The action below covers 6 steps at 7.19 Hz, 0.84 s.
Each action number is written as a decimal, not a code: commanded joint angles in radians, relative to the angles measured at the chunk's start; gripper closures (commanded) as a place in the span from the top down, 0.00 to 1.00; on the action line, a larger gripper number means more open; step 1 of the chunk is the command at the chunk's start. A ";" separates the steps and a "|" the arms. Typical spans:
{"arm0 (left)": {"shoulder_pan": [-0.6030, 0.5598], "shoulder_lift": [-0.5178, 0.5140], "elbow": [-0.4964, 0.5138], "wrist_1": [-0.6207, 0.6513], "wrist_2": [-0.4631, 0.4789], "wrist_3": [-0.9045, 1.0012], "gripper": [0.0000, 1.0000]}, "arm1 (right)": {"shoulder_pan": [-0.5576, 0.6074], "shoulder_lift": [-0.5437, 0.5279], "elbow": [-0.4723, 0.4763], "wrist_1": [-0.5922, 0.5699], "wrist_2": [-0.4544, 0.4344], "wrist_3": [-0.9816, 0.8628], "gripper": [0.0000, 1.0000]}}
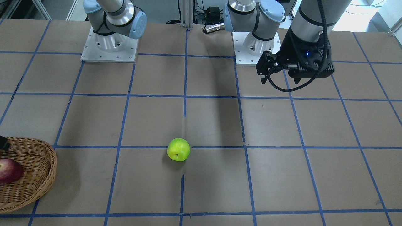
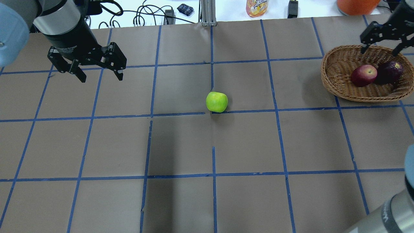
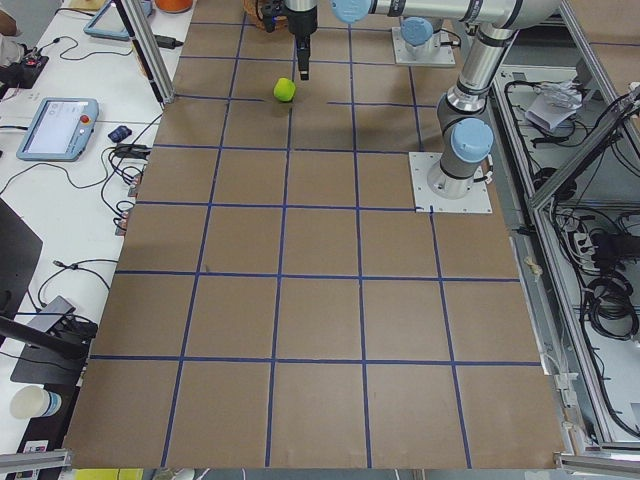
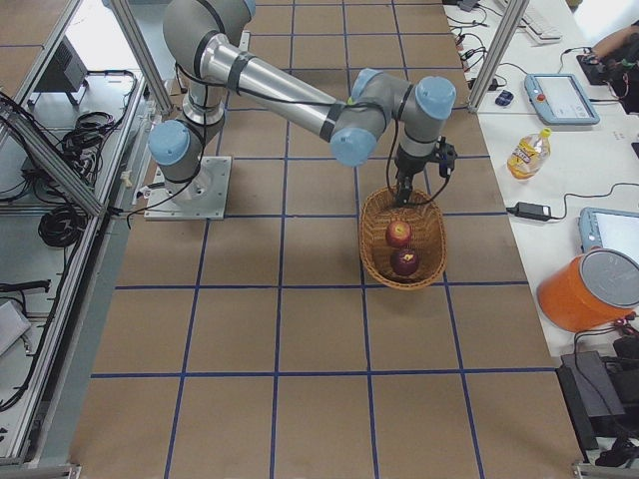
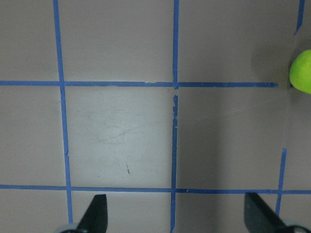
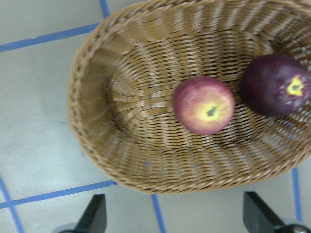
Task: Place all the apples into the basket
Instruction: 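Lower the right gripper onto the green apple and close it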
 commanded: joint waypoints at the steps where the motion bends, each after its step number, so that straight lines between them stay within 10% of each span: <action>1: -0.001 -0.016 -0.003 0.026 0.007 0.001 1.00 | 0.270 -0.019 0.004 0.036 0.054 0.386 1.00; 6: -0.003 -0.009 0.003 0.020 0.047 0.007 1.00 | 0.619 0.131 0.005 -0.145 0.057 0.817 1.00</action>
